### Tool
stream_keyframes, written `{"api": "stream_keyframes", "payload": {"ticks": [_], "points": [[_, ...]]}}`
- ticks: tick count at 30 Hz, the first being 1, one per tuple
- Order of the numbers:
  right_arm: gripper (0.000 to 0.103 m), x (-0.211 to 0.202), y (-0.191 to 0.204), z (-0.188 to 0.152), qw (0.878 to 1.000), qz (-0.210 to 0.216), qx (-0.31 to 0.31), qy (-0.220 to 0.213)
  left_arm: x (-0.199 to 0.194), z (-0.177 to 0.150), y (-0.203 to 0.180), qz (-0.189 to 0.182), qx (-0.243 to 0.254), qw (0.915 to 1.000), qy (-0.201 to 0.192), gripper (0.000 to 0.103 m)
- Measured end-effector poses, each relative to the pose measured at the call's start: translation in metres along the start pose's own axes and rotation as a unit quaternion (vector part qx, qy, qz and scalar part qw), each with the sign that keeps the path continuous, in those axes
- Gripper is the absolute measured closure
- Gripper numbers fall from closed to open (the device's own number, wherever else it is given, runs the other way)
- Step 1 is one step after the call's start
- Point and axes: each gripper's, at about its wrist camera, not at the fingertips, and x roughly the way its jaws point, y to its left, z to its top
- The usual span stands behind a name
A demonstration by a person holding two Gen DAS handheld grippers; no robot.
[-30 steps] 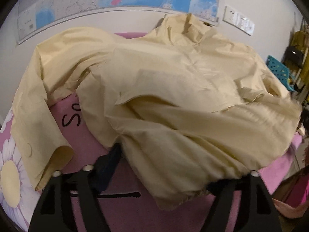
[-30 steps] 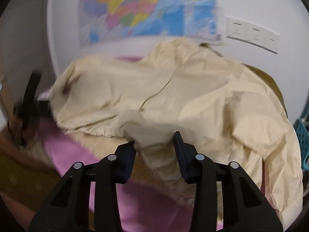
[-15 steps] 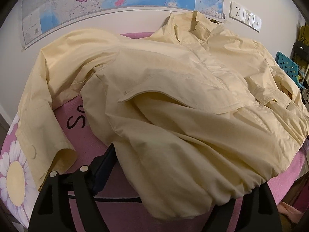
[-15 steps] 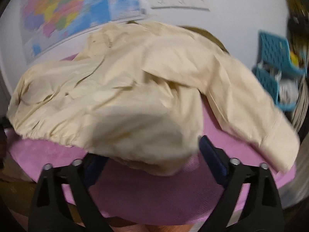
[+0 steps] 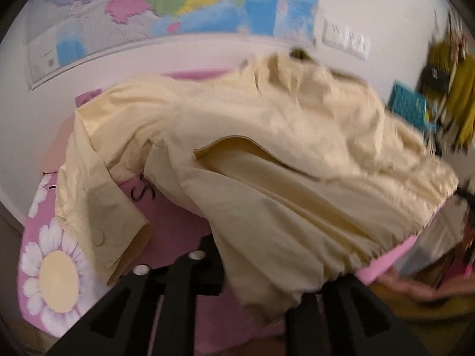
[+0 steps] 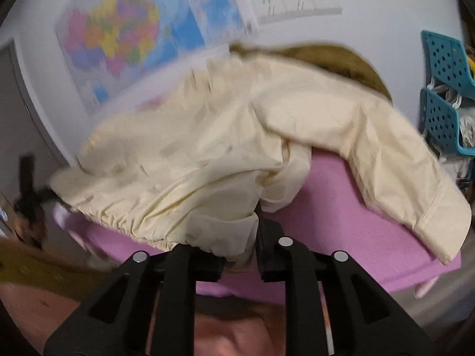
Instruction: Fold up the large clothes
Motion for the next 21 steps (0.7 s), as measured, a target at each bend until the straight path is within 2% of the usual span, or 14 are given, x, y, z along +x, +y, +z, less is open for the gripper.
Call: {"api": "stream_keyframes", "payload": {"ticks": [1, 3, 5, 6, 7, 10, 12, 14, 15, 16, 17, 19, 21], "points": [[0.073, 0.006, -0.002, -0.002, 1.0, -0.012, -0.003, 0.017, 0.006, -0.004, -0.003, 0.014, 0.015, 0.9997, 0.013, 0.067], [0.06, 0.015, -0.003, -0.006, 0.998, -0.018, -0.011, 0.058, 0.018, -0.013, -0.009, 0.038, 0.053, 0.9973, 0.033, 0.063], [0.044, 0.011, 0.002, -0.004, 0.995, -0.045, -0.05, 0.08, 0.017, -0.018, -0.011, 0.036, 0.08, 0.9957, 0.028, 0.059], [0.034, 0.003, 0.005, -0.003, 0.993, -0.055, -0.063, 0.078, 0.012, -0.019, -0.01, 0.034, 0.09, 0.9952, 0.019, 0.055], [0.028, -0.007, 0.006, -0.001, 0.992, -0.059, -0.075, 0.078, 0.002, -0.02, -0.008, 0.025, 0.103, 0.9944, 0.005, 0.051], [0.025, -0.043, 0.013, 0.013, 0.987, -0.032, -0.129, 0.085, -0.022, -0.028, -0.006, -0.005, 0.166, 0.986, -0.012, 0.045], [0.022, -0.067, 0.018, 0.031, 0.987, 0.002, -0.153, 0.055, -0.032, -0.033, -0.003, -0.026, 0.192, 0.9809, -0.014, 0.041], [0.021, -0.069, 0.021, 0.056, 0.99, 0.027, -0.141, 0.012, -0.037, -0.032, -0.002, -0.046, 0.204, 0.9778, -0.018, 0.039], [0.021, -0.062, 0.024, 0.067, 0.99, 0.035, -0.137, 0.003, -0.036, -0.031, -0.007, -0.034, 0.21, 0.9768, -0.027, 0.033], [0.021, -0.05, 0.031, 0.079, 0.989, 0.037, -0.139, -0.014, -0.03, -0.024, -0.01, -0.003, 0.21, 0.9772, -0.033, 0.018], [0.021, -0.032, 0.038, 0.089, 0.989, 0.036, -0.141, -0.022, -0.025, -0.019, -0.013, 0.012, 0.202, 0.9786, -0.038, 0.017], [0.021, 0.0, 0.049, 0.105, 0.989, 0.031, -0.143, -0.025, -0.014, -0.011, -0.019, -0.018, 0.189, 0.9811, -0.04, 0.017], [0.021, 0.044, 0.065, 0.123, 0.988, 0.02, -0.149, -0.017, -0.007, -0.009, -0.022, -0.013, 0.19, 0.9808, -0.04, 0.017]]}}
